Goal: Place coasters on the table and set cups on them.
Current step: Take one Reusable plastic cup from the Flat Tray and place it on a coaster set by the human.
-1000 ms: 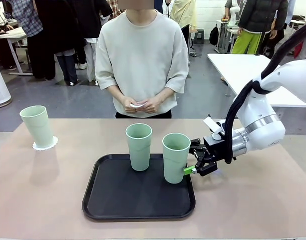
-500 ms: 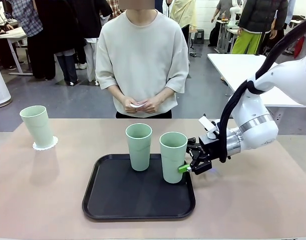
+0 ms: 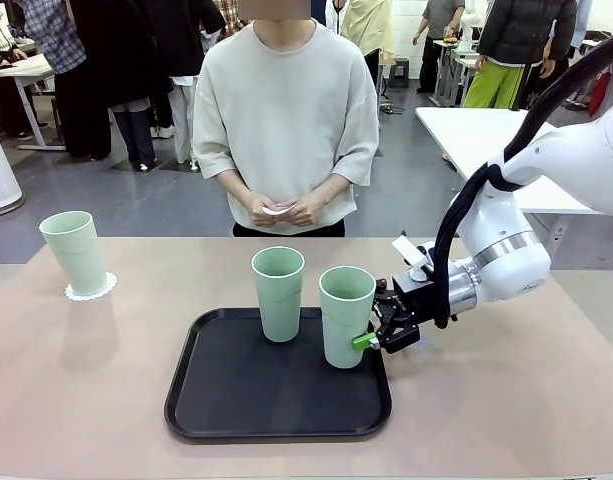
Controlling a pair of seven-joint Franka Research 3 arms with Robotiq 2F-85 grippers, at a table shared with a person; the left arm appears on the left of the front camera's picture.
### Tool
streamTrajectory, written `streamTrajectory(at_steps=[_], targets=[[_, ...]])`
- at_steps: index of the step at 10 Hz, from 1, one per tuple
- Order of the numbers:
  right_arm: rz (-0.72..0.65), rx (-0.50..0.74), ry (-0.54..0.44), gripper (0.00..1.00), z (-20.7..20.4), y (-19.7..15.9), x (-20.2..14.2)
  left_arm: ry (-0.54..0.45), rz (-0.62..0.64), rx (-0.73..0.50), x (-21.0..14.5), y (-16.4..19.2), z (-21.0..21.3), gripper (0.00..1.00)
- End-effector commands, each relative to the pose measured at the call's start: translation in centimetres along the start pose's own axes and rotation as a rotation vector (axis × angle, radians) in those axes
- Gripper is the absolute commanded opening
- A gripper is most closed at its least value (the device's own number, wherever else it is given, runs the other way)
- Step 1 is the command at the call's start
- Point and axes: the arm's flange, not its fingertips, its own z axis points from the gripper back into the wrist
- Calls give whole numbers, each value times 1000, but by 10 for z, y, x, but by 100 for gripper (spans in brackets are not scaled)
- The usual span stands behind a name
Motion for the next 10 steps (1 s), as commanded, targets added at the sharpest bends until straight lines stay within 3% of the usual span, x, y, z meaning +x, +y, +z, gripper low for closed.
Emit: streamTrajectory(at_steps=[1, 6, 9, 10], targets=[[4, -3, 0, 100, -11, -9, -2, -3, 14, 6, 1, -2, 3, 100], [26, 32, -21, 100, -15, -10, -1, -3, 14, 6, 1, -2, 3, 100], [58, 71, -30, 19, -13, -10, -2, -3, 14, 6, 1, -2, 3, 100], [58, 75, -34, 38, -14, -10, -2, -3, 14, 6, 1, -2, 3, 100]])
